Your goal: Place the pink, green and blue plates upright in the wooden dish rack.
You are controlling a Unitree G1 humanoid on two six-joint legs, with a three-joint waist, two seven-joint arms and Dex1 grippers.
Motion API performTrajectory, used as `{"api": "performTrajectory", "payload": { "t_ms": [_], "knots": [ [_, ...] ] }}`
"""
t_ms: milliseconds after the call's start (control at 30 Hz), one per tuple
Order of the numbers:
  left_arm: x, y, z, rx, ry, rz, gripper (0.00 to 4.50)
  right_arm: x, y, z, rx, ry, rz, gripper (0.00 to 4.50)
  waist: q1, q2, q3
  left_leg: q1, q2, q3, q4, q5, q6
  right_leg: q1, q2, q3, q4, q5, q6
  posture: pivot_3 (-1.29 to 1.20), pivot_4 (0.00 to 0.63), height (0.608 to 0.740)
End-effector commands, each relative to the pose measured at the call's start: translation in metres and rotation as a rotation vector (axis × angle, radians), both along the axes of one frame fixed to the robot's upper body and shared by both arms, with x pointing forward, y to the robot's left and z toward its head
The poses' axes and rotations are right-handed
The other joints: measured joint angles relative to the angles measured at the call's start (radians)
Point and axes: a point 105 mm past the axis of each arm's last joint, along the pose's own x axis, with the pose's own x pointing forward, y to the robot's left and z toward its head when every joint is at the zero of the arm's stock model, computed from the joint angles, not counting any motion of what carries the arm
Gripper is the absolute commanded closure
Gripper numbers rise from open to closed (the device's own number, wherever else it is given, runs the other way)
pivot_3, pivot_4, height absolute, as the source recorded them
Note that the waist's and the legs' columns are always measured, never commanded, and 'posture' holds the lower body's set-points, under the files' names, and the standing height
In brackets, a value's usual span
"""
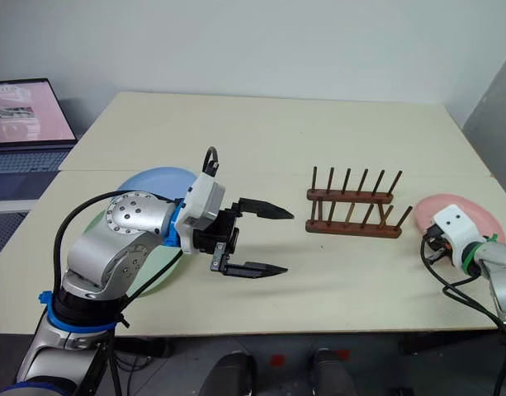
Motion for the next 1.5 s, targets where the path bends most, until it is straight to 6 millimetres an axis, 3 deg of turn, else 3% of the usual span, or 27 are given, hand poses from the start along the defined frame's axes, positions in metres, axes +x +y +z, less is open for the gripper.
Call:
{"api": "performTrajectory", "payload": {
  "t_ms": [33,133,300,367,467,633,833,1333,1500],
  "knots": [
    [0.001,0.001,0.012,-0.032,-0.030,0.022,0.00,0.002,-0.007,0.045,-0.075,-0.155,-0.002,4.46,0.000,0.000,0.000,0.000,0.000,0.000,0.000,0.000,0.000,0.000,0.000,0.000,0.000,0.000,0.000,0.00,0.150,0.740],
    [0.005,0.005,0.017,-0.051,-0.025,0.054,0.00,0.002,0.000,0.080,-0.101,-0.276,0.037,4.46,0.000,0.002,0.001,-0.001,0.000,0.000,-0.001,0.000,0.000,-0.002,0.000,0.001,0.000,0.000,0.000,0.00,0.150,0.740],
    [0.008,0.011,0.026,-0.083,-0.019,0.086,0.00,-0.003,0.035,0.147,0.039,-0.500,0.160,4.46,-0.002,0.002,0.001,-0.002,0.001,0.000,-0.002,0.000,0.000,-0.003,0.002,0.000,0.000,0.000,0.000,0.00,0.150,0.740],
    [0.009,0.014,0.029,-0.087,-0.019,0.089,0.00,-0.014,0.061,0.179,0.295,-0.590,0.249,4.46,-0.003,0.002,0.001,-0.001,0.002,-0.001,-0.002,0.000,0.000,-0.003,0.003,0.000,0.000,0.000,0.000,0.00,0.150,0.740],
    [0.012,0.015,0.031,-0.087,-0.028,0.093,0.00,-0.026,0.081,0.197,0.550,-0.601,0.329,4.46,0.000,0.002,0.002,-0.001,0.002,-0.003,-0.002,0.000,0.000,-0.003,0.003,-0.001,0.001,0.000,0.000,0.00,0.150,0.740],
    [0.014,0.014,0.032,-0.085,-0.036,0.088,0.00,-0.034,0.094,0.205,0.782,-0.571,0.369,4.46,0.007,0.002,0.002,-0.003,0.001,-0.002,-0.002,0.000,0.000,-0.002,0.001,-0.001,-0.001,0.000,-0.001,0.00,0.150,0.740],
    [0.015,0.010,0.032,-0.079,-0.047,0.069,0.00,-0.029,0.093,0.200,0.967,-0.511,0.340,4.46,0.006,0.002,0.002,-0.006,0.000,-0.001,-0.002,0.000,0.000,-0.004,-0.001,-0.001,-0.002,0.000,-0.001,0.00,0.150,0.740],
    [0.013,0.005,0.037,-0.113,-0.024,0.046,0.00,-0.021,0.093,0.184,1.052,-0.406,0.275,4.46,0.002,0.002,0.002,-0.007,0.001,-0.001,-0.002,0.000,0.000,-0.006,0.001,-0.001,-0.001,0.000,0.000,0.00,0.150,0.740],
    [0.013,0.003,0.042,-0.137,-0.008,0.036,0.00,-0.018,0.080,0.175,1.060,-0.384,0.238,4.46,0.001,0.002,0.002,-0.008,0.001,-0.001,-0.002,0.000,0.000,-0.007,0.001,0.000,-0.001,0.000,0.000,0.00,0.150,0.740]
  ]
}}
